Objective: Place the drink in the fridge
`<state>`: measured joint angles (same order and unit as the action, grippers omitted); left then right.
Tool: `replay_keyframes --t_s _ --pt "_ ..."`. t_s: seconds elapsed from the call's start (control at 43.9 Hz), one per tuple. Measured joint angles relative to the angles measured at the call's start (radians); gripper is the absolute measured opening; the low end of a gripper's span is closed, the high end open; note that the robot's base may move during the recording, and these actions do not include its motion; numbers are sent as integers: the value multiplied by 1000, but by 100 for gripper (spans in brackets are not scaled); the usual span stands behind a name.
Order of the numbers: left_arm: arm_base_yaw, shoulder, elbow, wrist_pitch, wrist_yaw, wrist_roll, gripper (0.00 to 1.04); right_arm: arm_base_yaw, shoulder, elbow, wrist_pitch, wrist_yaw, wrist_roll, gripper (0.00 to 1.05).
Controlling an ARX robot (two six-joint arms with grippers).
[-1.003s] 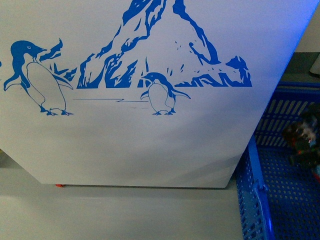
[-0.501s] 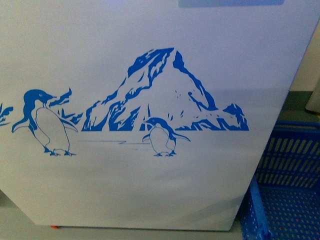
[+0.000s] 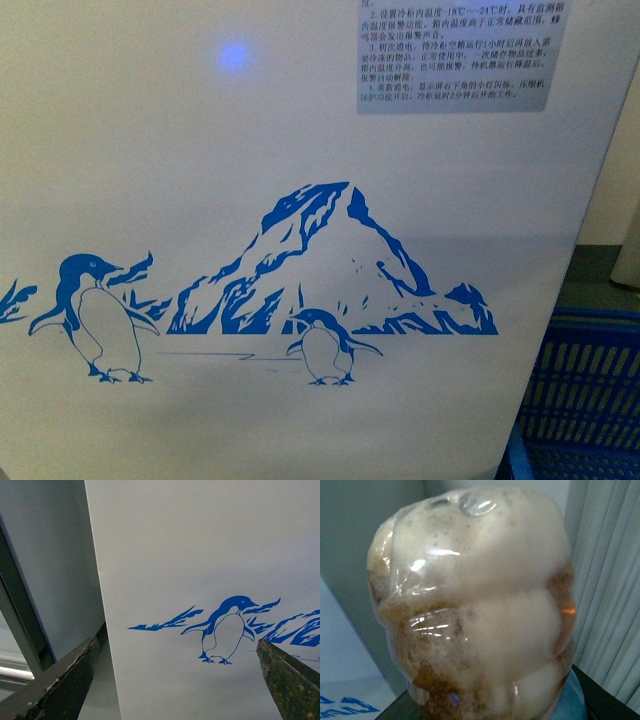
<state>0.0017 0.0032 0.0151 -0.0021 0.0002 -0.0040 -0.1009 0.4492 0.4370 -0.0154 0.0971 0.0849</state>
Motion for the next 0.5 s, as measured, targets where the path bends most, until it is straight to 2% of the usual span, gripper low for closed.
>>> replay_keyframes --t_s 0.114,0.228,0.501 --pt "0 0 0 0 0 0 97 8 -96 -22 -45 25 36 45" --pt "0 0 0 0 0 0 97 74 -168 -59 -32 82 49 45" --pt "0 0 0 0 0 0 97 99 -172 -76 -31 85 54 45"
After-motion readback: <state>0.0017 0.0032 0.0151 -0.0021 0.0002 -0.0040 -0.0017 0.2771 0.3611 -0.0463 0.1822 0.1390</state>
